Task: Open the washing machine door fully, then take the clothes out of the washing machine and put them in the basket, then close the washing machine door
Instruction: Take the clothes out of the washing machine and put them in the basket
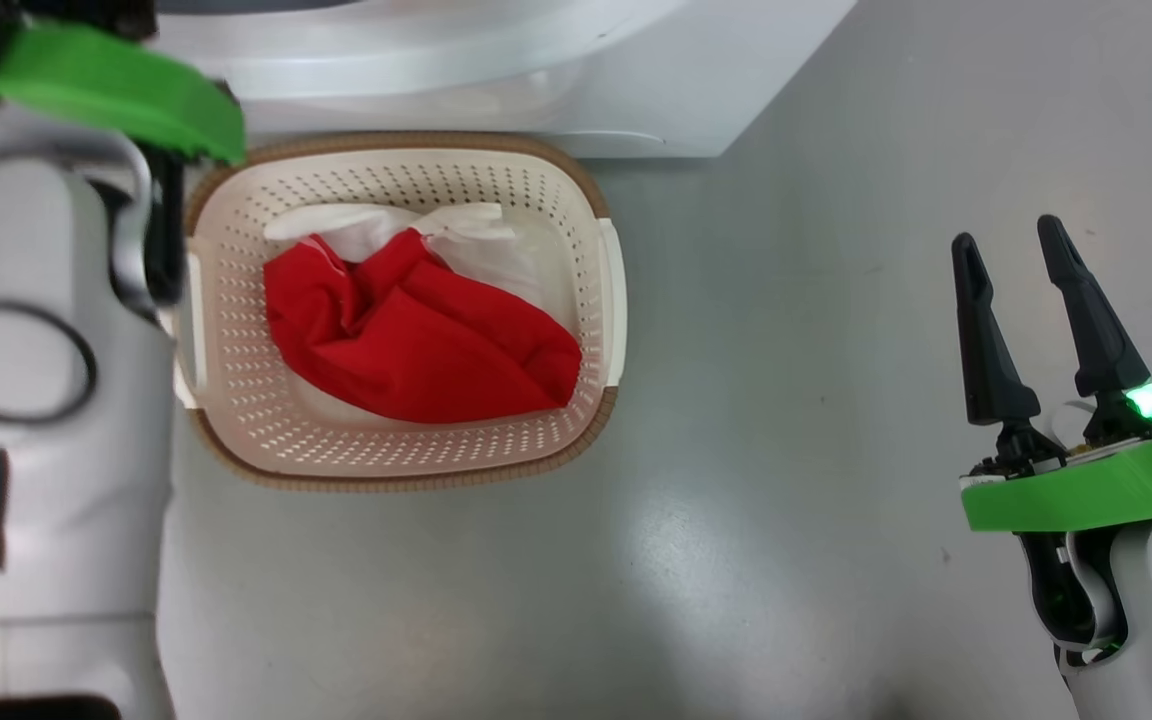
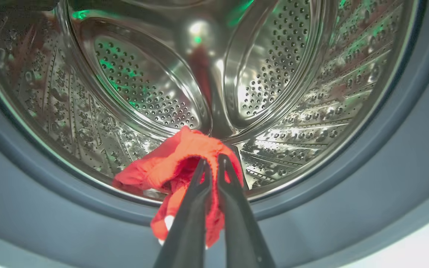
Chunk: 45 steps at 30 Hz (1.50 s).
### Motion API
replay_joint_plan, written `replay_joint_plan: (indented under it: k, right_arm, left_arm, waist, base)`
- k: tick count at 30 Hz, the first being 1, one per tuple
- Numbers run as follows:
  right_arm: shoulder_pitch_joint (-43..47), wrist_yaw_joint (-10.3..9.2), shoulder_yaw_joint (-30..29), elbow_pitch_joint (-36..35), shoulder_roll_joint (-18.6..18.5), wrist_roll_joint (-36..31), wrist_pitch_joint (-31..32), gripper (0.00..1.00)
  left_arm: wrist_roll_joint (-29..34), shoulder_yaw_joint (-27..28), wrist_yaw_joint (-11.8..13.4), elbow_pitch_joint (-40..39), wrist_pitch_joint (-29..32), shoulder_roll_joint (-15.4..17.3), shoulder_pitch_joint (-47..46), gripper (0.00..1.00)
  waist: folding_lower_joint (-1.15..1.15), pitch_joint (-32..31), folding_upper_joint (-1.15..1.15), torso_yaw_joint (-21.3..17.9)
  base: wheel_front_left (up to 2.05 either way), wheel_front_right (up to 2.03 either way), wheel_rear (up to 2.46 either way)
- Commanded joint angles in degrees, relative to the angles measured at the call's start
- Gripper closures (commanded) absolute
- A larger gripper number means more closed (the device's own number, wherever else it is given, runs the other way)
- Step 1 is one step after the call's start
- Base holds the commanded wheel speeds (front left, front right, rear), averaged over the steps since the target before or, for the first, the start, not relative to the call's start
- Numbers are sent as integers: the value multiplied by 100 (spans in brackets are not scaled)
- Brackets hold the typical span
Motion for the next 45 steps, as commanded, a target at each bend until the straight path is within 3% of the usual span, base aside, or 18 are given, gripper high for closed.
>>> replay_joint_plan:
  k: [1, 22, 45]
  right_arm:
    - [203, 42, 87, -123, -43, -42, -37, 0]
    - [425, 42, -88, -160, -110, -68, -37, 0]
    - [430, 42, -98, -200, -145, -94, -37, 0]
  left_arm:
    - [66, 170, -18, -382, -43, 191, 295, 100]
    - [181, 573, -198, -3360, -43, -202, 2914, 100]
    - [146, 116, 315, -6047, -43, -211, 3968, 100]
  waist:
    - [0, -86, 0, 77]
    - [0, -358, 0, 290]
    - [0, -358, 0, 374]
  base:
    - [0, 0, 0]
    - [0, 0, 0]
    - [0, 0, 0]
